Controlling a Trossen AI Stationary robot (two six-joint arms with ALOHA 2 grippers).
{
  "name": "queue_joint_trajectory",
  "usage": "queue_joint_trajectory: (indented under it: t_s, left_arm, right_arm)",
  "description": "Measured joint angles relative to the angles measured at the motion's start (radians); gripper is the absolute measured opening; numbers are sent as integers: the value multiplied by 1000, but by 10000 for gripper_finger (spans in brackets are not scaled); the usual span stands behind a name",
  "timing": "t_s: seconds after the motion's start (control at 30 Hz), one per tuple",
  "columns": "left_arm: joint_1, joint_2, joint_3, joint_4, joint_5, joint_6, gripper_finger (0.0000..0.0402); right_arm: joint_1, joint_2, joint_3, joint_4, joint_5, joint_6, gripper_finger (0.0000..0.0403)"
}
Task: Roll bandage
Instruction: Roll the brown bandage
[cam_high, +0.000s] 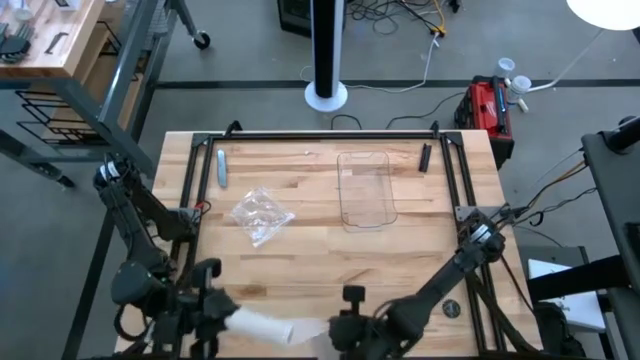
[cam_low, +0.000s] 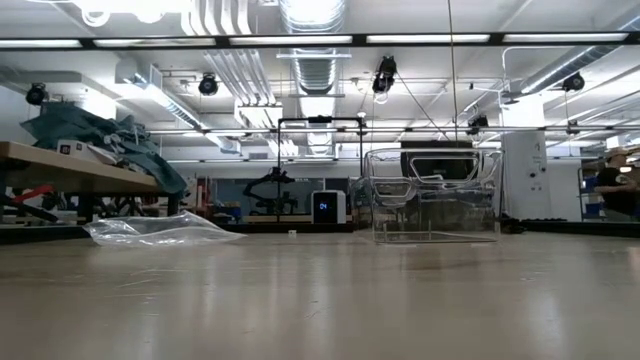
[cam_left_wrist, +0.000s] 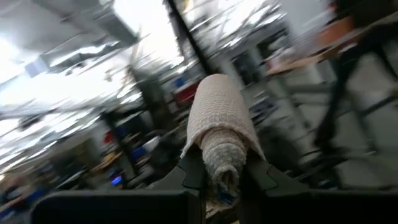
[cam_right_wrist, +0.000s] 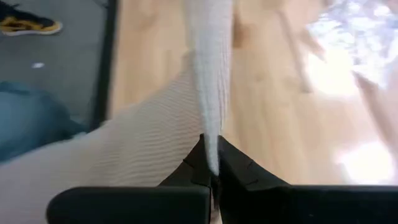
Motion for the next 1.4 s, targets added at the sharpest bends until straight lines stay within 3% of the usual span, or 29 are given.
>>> queue_joint_trajectory:
  t_s: [0.1, 0.3, 0.57, 0.77, 0.9, 1.13, 1.4]
  left_arm:
    - [-20, 11, 0, -10, 87, -36, 34]
    - [-43, 65, 0, -57, 106, -125, 34]
    - [-63, 142, 0, -145, 107, -272, 34]
    - [-59, 200, 0, -163, 72, -349, 34]
    - [-47, 238, 0, -166, 42, -399, 34]
    - [-15, 312, 0, -187, -114, -484, 34]
    - [20, 321, -2, -287, -430, -559, 34]
  right_arm:
    - [-45, -5, -19, -8, 35, -57, 0]
    - [-140, -45, -39, -31, 83, -209, 0]
    - [-141, -245, -40, -62, 512, -422, 0]
    - [-96, -418, -40, 92, 571, -564, 0]
    - [-46, -460, -41, 330, 573, -791, 0]
    - [27, -434, 4, 813, 559, -1252, 0]
    - [99, -313, 141, 829, 509, -1320, 0]
